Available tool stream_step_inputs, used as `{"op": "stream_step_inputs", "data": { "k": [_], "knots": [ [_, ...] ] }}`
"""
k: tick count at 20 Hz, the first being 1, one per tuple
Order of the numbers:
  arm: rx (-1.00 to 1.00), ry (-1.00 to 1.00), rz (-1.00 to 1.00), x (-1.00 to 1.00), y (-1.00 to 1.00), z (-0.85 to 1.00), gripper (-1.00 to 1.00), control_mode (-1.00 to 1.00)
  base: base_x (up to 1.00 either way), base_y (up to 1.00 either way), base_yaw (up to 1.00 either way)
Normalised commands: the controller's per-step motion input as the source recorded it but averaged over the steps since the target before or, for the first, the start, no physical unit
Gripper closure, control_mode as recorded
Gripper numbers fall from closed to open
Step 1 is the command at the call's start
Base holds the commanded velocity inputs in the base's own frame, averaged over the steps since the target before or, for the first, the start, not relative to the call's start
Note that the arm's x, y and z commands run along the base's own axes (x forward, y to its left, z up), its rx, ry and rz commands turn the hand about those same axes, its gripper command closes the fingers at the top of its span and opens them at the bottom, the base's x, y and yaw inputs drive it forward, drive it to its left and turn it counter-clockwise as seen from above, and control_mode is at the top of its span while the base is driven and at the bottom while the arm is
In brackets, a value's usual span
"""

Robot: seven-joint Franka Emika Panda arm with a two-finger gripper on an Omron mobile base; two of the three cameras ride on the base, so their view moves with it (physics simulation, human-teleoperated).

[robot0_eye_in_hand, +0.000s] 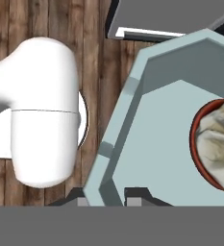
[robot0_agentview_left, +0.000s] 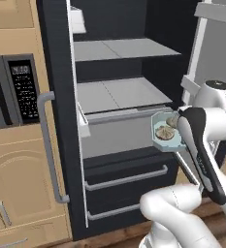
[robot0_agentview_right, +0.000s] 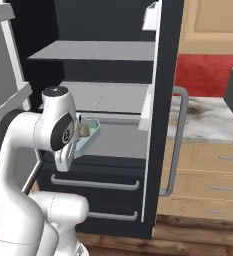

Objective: Place two dumplings into each of the tupperware containers and then place the containers in the fridge.

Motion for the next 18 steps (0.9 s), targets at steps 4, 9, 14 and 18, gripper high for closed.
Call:
{"op": "stream_step_inputs", "data": {
  "k": [4, 9, 14, 18],
  "knots": [
    [0.00, 0.00, 0.00, 0.00, 0.00, 0.00, 1.00, 1.00, 0.47, 0.00, 0.31],
    [0.00, 0.00, 0.00, 0.00, 0.00, 0.00, 1.00, 1.00, 0.52, -0.01, 0.23],
    [0.00, 0.00, 0.00, 0.00, 0.00, 0.00, 1.00, 1.00, 0.63, -0.02, 0.00],
    [0.00, 0.00, 0.00, 0.00, 0.00, 0.00, 1.00, 1.00, 0.67, -0.01, 0.00]
  ]
}}
